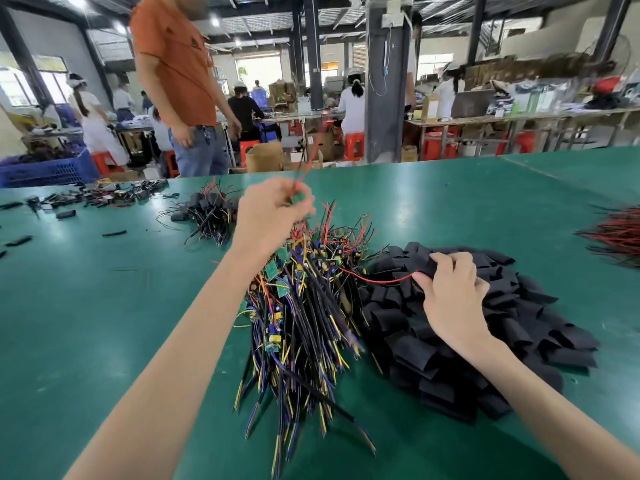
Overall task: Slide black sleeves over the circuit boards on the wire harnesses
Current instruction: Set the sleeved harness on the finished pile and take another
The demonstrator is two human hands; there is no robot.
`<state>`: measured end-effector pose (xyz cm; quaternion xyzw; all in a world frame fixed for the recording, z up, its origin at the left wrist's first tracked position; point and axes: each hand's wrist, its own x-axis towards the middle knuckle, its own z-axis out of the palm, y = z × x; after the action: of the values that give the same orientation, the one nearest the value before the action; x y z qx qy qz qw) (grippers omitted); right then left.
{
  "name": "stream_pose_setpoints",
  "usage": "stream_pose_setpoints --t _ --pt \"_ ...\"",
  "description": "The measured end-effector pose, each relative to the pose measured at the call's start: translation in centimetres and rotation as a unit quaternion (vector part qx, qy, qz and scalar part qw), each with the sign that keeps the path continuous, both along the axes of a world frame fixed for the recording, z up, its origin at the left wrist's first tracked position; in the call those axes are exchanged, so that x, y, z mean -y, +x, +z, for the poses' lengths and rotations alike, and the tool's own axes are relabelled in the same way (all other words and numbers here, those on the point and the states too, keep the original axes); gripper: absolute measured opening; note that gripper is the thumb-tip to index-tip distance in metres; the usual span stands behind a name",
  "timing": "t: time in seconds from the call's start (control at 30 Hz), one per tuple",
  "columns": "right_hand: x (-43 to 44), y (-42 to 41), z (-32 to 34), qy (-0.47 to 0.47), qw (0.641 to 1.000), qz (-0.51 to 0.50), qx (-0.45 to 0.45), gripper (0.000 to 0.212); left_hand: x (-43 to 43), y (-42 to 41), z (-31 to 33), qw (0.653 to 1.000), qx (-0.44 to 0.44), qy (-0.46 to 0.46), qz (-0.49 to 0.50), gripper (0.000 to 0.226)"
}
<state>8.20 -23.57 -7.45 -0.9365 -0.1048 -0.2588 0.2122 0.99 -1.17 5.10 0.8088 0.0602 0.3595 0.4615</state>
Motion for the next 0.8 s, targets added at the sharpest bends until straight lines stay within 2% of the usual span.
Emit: stream_pose_setpoints --t 0.07,0.17,0.23,0.33,0.47,0.5,0.57,0.63,0.67,0.73,0.8 --pt "0.1 0.1 -0.1 0.0 1.0 -0.004 -0.005 0.044 -0.1 0.5 0.2 0.997 0.049 -0.013 0.065 0.022" --pt "0.2 0.3 -0.1 0.008 1.0 -0.013 -0.01 0.043 -0.1 1.0 0.2 0.996 0.052 -0.025 0.064 0.013" --pt "0.2 0.3 0.0 0.023 1.0 -0.007 -0.013 0.043 -0.9 1.3 0.4 0.983 0.131 -0.061 0.115 0.013" --pt "0.2 0.4 0.2 0.046 0.999 -0.001 -0.015 0.043 -1.2 1.1 1.7 0.979 0.158 -0.113 0.067 0.021" --pt "0.3 0.4 0.4 0.054 0.998 0.011 0.004 0.042 -2.9 -0.4 5.0 0.932 0.292 -0.178 0.122 0.028" --pt "0.3 0.4 0.6 0.064 0.998 0.017 0.009 0.042 -3.4 -1.0 5.8 0.933 0.295 -0.137 0.157 0.027" --pt "0.3 0.3 0.9 0.092 0.995 0.04 0.021 0.041 -4.3 -2.2 6.5 0.935 0.258 0.059 0.237 0.026" --pt "0.1 0.0 1.3 0.114 0.99 0.075 0.042 0.038 -3.8 -3.3 5.8 0.911 0.204 0.27 0.235 0.03" --pt "0.0 -0.3 1.4 0.117 0.987 0.093 0.051 0.036 -3.3 -3.7 4.8 0.901 0.171 0.338 0.21 0.027" --pt "-0.3 -0.8 1.5 0.105 0.984 0.129 0.063 0.035 -2.3 -3.8 1.6 0.887 0.079 0.417 0.184 0.019" --pt "-0.6 -1.3 1.2 0.073 0.983 0.159 0.059 0.035 -1.2 -3.8 -2.5 0.882 -0.008 0.435 0.182 0.028"
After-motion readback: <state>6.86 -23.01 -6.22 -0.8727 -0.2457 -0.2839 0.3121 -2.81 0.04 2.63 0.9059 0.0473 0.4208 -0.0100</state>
